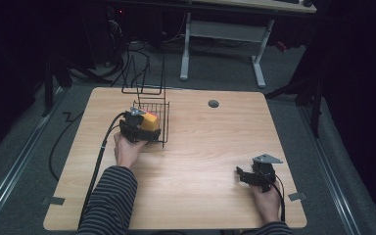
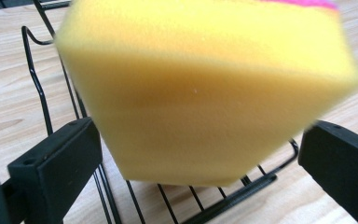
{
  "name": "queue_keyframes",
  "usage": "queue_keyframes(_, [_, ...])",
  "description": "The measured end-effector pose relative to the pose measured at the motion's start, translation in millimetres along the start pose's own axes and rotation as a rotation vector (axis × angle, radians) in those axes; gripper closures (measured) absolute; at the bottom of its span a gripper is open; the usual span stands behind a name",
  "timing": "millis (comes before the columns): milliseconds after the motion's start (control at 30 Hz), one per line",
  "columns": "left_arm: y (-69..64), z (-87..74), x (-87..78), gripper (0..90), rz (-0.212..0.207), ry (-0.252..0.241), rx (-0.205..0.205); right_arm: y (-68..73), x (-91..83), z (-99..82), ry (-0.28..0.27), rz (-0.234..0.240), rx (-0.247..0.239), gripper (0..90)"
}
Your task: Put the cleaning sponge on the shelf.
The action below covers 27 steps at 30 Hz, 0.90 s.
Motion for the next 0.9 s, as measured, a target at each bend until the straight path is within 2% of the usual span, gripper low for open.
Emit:
queue_keyframes(133, [0.9,-5.0,-7.4,0.1,0.004,-0.003,0.012,0.0,0.0,0.0,0.0,0.0,0.0,23.5])
queue_keyframes(467, [-2.2,-8.1,-25.9,0.7,-0.001,-0.046,0.028,0.0,0.0,0.0,0.0,0.0,0.0,23.5])
queue_keyframes(533, [-5.0,-8.8,-30.0,2.6,-0.025,-0.057,0.008,0.0,0.0,0.0,0.0,0.0,0.0,23.5])
queue_keyframes(733, [-3.6,-12.0,-39.8,5.1,-0.029,-0.078,-0.012,0.0,0.0,0.0,0.0,0.0,0.0,23.5])
queue_keyframes(900, [-4.7,-13.1,-47.4,5.5,-0.027,-0.086,0.002,0.1,0.0,0.0,0.0,0.0,0.0,23.5])
Point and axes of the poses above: each handheld gripper's, and its own axes: x roughly forward along the jaws, z roughly out of its top, y roughly to its left, the point moved 9 cm from there along x, roughly forward along the jaws, and after that the axes turned 10 degrees about x, right-handed, at the moved point
